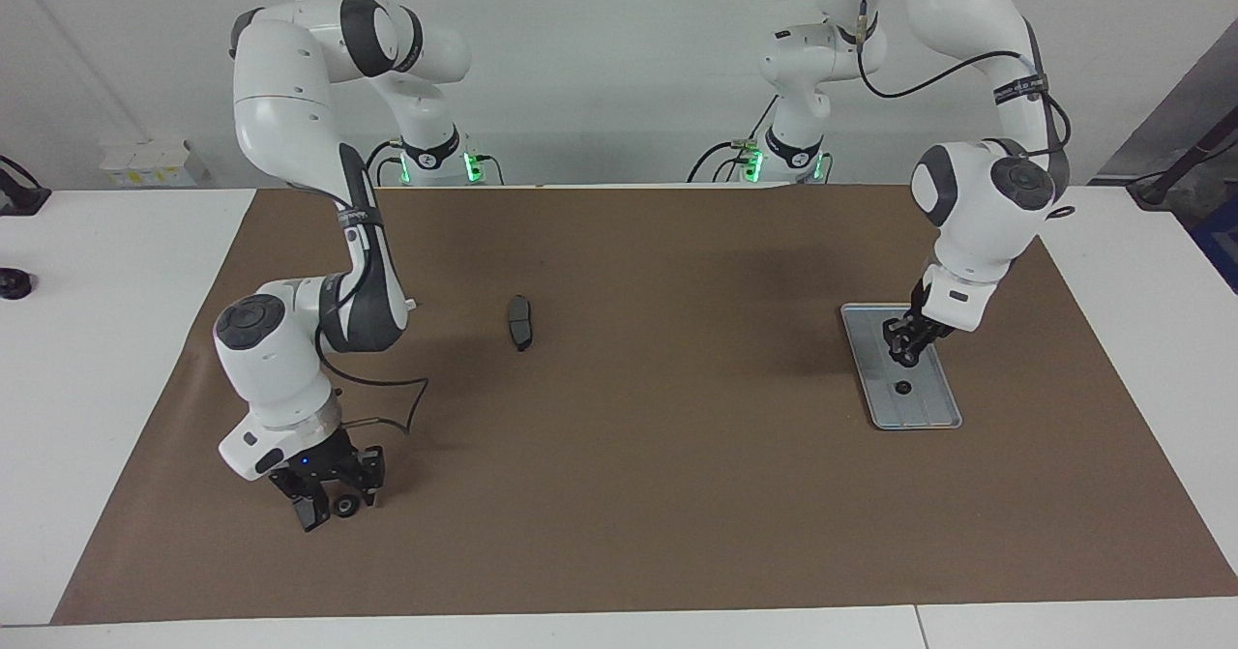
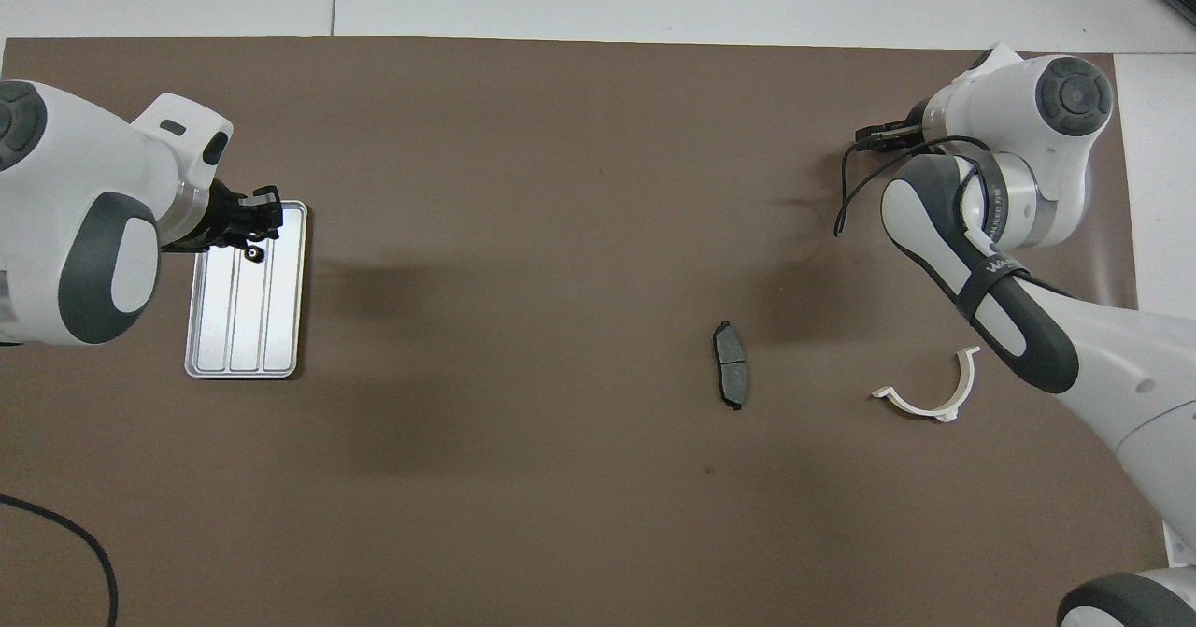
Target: Pick bearing gear from pile to tray
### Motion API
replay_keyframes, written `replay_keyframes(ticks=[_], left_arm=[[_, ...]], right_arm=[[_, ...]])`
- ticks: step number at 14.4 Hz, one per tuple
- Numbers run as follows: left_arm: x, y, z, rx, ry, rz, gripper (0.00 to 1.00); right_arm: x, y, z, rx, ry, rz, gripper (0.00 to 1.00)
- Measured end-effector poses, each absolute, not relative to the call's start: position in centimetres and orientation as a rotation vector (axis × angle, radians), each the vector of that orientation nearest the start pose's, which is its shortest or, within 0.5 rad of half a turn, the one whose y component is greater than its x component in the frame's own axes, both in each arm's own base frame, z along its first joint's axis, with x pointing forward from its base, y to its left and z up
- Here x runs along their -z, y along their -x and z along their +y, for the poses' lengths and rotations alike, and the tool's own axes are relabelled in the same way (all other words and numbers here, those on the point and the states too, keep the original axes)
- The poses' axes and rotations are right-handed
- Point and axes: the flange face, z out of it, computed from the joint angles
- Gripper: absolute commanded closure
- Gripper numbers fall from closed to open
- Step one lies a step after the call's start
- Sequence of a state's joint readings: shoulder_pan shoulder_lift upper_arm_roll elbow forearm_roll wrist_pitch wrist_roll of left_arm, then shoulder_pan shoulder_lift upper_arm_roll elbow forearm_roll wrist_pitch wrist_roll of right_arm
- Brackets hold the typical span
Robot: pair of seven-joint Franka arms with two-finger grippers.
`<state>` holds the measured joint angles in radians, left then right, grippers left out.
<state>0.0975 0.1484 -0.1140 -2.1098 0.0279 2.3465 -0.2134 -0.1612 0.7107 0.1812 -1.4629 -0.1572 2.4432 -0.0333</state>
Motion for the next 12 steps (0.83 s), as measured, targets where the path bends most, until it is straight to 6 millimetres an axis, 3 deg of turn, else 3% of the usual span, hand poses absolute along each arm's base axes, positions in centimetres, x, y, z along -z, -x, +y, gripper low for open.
replay_keyframes(ticks=[2,3,5,9,12], left_arm=[[-33.2,-55.1,-0.5,0.1,3.131,-0.251,1.0],[-32.6,-54.3,-0.6,0.085,3.131,-0.243,0.94],[-32.3,-53.6,-0.8,0.081,3.131,-0.228,0.0],[-33.0,-54.0,-0.9,0.16,3.134,-0.2,0.0],[-35.0,-54.9,-1.0,0.175,3.132,-0.19,0.0]], right_arm=[[-29.6,-74.5,-1.5,0.445,3.115,-0.151,0.37],[-29.6,-74.5,-1.6,0.444,3.116,-0.146,0.37],[-29.5,-74.5,-1.9,0.444,3.119,-0.136,0.38],[-29.5,-74.5,-2.2,0.443,3.121,-0.13,0.41],[-29.4,-74.5,-2.1,0.44,3.12,-0.127,0.48]])
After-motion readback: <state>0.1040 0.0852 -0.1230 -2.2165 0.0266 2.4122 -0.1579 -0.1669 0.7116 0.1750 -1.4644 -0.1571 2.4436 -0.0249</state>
